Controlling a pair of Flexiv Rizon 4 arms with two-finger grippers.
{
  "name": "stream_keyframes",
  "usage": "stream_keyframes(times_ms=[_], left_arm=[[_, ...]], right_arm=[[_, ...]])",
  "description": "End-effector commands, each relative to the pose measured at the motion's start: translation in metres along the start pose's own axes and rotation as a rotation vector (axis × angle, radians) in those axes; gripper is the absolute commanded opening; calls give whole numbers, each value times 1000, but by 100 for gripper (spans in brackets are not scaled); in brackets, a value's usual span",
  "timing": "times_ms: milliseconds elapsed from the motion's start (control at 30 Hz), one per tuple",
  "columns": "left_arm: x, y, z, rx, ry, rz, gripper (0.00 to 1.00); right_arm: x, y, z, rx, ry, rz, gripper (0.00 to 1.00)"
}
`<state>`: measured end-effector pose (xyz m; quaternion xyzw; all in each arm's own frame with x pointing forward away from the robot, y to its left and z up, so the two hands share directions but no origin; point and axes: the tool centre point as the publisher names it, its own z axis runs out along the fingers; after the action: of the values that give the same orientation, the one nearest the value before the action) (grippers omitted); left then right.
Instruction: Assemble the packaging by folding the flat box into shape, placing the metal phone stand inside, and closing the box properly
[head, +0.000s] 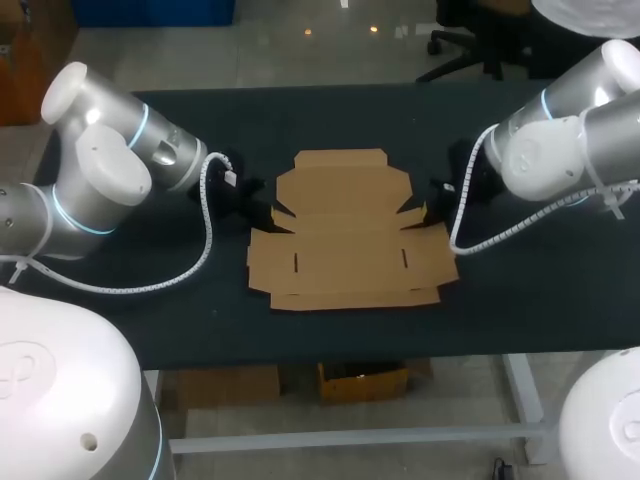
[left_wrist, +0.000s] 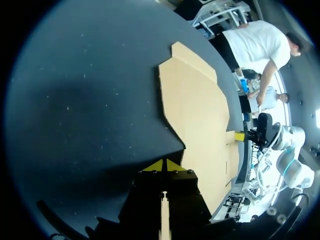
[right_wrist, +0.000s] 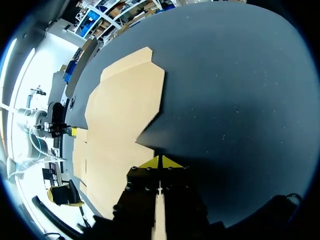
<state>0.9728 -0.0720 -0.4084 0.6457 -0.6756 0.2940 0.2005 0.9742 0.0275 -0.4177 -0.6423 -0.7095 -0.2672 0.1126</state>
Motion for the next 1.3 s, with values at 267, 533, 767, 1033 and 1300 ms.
stream_keyframes(times_ms=[267, 533, 767, 1033, 1300], left_arm=[[-1, -4, 2, -5, -5, -6, 0], [-1, -5, 2, -4, -7, -5, 0], [-1, -5, 1, -3, -11, -6, 0], [2, -4, 1, -2, -18, 1, 0], [2, -3, 2, -3, -19, 2, 0]], right_arm=[[7, -2, 2, -9, 37, -25, 0], [12, -2, -3, -27, 35, -40, 0], [14, -1, -4, -30, 35, -44, 0], [14, -1, 0, -31, 39, -47, 0], [13, -2, 2, -36, 52, -45, 0]])
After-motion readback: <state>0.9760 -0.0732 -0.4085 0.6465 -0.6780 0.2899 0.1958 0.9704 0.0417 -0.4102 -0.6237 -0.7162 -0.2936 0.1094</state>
